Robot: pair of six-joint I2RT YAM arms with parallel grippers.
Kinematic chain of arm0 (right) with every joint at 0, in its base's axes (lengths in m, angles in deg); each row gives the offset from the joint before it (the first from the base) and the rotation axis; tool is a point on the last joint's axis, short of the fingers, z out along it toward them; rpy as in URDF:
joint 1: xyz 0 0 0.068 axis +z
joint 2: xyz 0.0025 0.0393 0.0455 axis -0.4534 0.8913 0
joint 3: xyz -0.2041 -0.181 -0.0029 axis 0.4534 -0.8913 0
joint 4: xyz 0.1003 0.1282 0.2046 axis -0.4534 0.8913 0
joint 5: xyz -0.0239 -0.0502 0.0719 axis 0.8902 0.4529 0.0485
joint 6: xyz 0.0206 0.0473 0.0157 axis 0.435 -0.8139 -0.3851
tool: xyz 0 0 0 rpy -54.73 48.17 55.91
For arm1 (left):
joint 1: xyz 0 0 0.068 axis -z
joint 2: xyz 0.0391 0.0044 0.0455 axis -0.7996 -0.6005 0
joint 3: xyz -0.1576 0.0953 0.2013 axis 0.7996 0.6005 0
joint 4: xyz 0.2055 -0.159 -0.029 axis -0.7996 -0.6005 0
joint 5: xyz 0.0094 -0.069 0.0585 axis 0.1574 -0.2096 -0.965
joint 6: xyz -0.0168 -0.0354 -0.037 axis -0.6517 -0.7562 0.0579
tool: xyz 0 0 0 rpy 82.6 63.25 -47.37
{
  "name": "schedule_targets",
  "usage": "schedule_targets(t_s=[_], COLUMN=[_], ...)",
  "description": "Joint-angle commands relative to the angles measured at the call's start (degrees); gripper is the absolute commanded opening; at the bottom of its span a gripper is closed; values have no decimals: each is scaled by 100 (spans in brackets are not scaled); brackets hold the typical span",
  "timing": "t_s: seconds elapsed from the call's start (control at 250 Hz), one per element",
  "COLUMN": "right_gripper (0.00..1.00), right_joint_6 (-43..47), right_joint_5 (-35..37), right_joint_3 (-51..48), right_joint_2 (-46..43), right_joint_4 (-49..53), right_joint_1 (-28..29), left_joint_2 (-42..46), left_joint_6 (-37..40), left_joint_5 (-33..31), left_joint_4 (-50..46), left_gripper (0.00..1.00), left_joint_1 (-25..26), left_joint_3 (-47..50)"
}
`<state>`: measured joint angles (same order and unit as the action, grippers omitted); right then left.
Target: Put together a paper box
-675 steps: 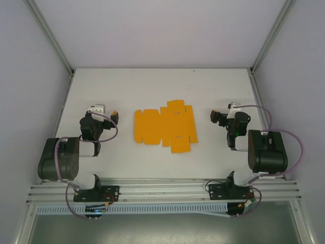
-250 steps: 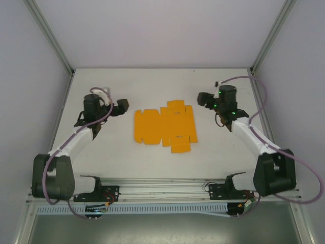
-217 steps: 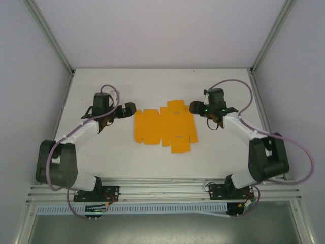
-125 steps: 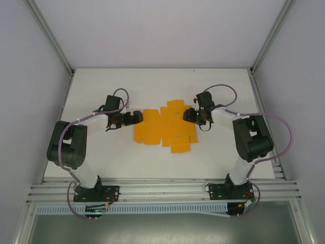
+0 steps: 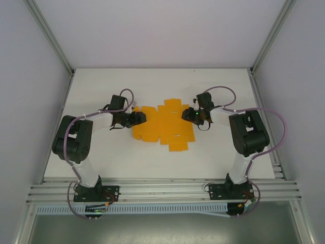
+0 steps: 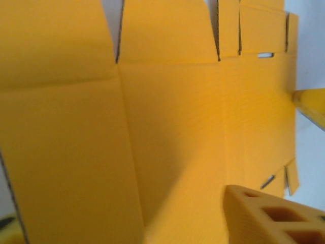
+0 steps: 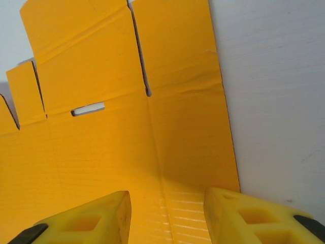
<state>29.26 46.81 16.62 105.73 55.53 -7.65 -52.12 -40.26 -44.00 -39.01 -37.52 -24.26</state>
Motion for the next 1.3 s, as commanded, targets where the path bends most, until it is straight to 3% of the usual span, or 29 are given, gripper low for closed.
schedule_targets(t_s=[0.0,0.08,0.124,0.28,0.332,0.528,0.763,0.855,0.903,1.043,1.099,1.191,1.295], right_gripper=[46,50,53,84,89,90,89,83,68,51,42,17,5], right_joint_6=[-77,66,121,383,479,793,739,474,208,-294,-317,-184,404], right_joint_5=[-27,-53,-127,-1042,-1442,-3138,-3698,-3972,-4181,-4456,-4447,-4435,-4239], right_joint_3=[-311,-325,-348,-661,-782,-1110,-1232,-1319,-1381,-1433,-1460,-1487,-1418], right_joint_2=[142,-113,-303,-1310,-1666,-2767,-3437,-3561,-3614,-3748,-3831,-3971,-4115], right_joint_4=[181,244,269,-125,-265,-724,-909,-1366,-1731,-2189,-2175,-2008,-1397], right_joint_1=[7,-73,-147,-683,-910,-1495,-1564,-1568,-1554,-1549,-1534,-1480,-1329], left_joint_2=[186,352,643,1566,1922,3016,3942,4161,4243,4428,4479,4502,4421], left_joint_6=[-128,-83,-66,-221,-275,-463,-915,-1013,-1031,-1040,-1067,-991,-1043], left_joint_5=[211,92,86,366,456,802,1372,1436,1424,1361,1273,1046,951], left_joint_4=[379,357,394,916,1092,1307,1978,2110,2078,2169,2182,1995,2036], left_gripper=[38,20,0,0,0,0,0,0,0,0,0,0,0], left_joint_1=[40,42,47,43,42,42,42,42,47,41,42,49,47], left_joint_3=[12,38,90,376,465,537,841,952,969,1070,1085,1046,1094])
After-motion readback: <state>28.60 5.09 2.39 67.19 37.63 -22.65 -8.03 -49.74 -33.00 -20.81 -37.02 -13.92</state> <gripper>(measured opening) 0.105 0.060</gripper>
